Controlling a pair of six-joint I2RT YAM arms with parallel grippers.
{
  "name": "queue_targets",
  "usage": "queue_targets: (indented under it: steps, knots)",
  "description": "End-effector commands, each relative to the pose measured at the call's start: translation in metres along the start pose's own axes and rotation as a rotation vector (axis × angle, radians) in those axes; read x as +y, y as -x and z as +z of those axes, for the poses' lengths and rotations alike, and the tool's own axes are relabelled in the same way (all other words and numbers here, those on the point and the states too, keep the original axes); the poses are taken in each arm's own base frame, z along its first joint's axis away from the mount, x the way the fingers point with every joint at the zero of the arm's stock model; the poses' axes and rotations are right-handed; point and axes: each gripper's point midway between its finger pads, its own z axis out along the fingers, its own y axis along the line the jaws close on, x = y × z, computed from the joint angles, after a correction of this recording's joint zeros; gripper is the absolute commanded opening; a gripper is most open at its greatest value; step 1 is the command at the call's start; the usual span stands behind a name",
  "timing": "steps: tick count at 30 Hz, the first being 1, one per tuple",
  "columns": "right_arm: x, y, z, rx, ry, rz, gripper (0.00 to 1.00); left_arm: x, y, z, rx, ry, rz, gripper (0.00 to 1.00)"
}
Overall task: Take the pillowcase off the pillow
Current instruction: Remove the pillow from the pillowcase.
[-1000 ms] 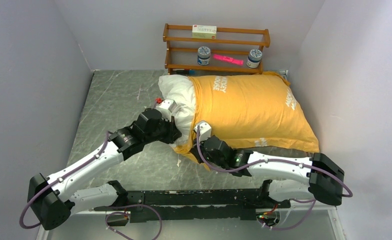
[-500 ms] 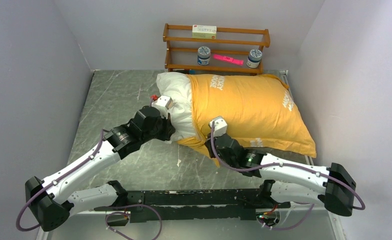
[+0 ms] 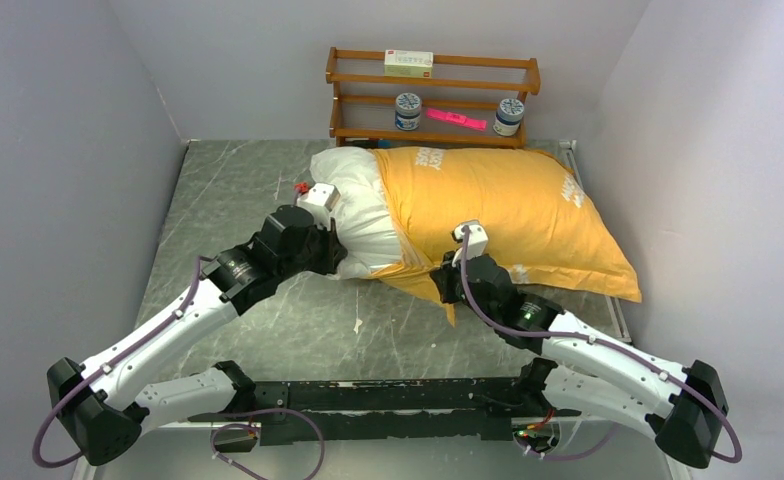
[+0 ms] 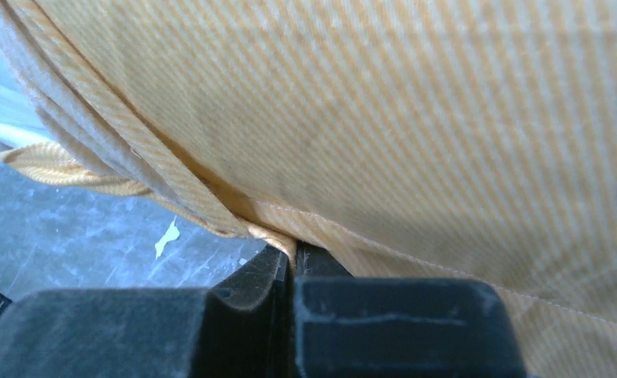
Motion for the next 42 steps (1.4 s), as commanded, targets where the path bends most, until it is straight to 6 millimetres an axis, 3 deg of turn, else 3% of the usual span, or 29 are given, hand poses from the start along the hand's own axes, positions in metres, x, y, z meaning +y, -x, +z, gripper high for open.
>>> queue_targets:
  steps: [1,3,6,12,19,24,28,35,42]
  knots:
    - [-0.031,-0.008,-0.005,0.043,-0.099,-0.073,0.00,0.024,0.043,-0.024,-0.163,0.091,0.001,0.05]
    - [-0.007,-0.003,-0.005,0.024,0.041,-0.106,0.03,0.013,0.039,-0.019,-0.156,0.023,0.001,0.05]
    - [0.021,0.006,-0.011,-0.015,0.205,-0.165,0.19,-0.001,0.036,-0.014,-0.142,-0.053,0.002,0.05]
    - [0.076,0.025,-0.032,-0.061,0.480,-0.308,0.40,-0.011,0.036,-0.012,-0.122,-0.102,0.014,0.05]
    - [0.128,0.035,-0.052,-0.101,0.597,-0.582,0.48,-0.013,0.036,-0.010,-0.112,-0.110,0.031,0.05]
    - [0.148,0.022,-0.046,-0.044,0.667,-0.779,0.60,-0.019,0.039,-0.011,-0.103,-0.137,0.047,0.05]
    - [0.158,0.020,-0.046,-0.074,0.728,-0.930,0.61,-0.024,0.043,-0.013,-0.102,-0.157,0.054,0.05]
    - [0.172,0.019,-0.045,-0.313,0.840,-1.223,0.66,-0.031,0.045,-0.013,-0.095,-0.194,0.058,0.05]
    - [0.174,0.010,-0.021,-0.245,0.828,-1.378,0.64,-0.038,0.042,-0.013,-0.081,-0.229,0.052,0.05]
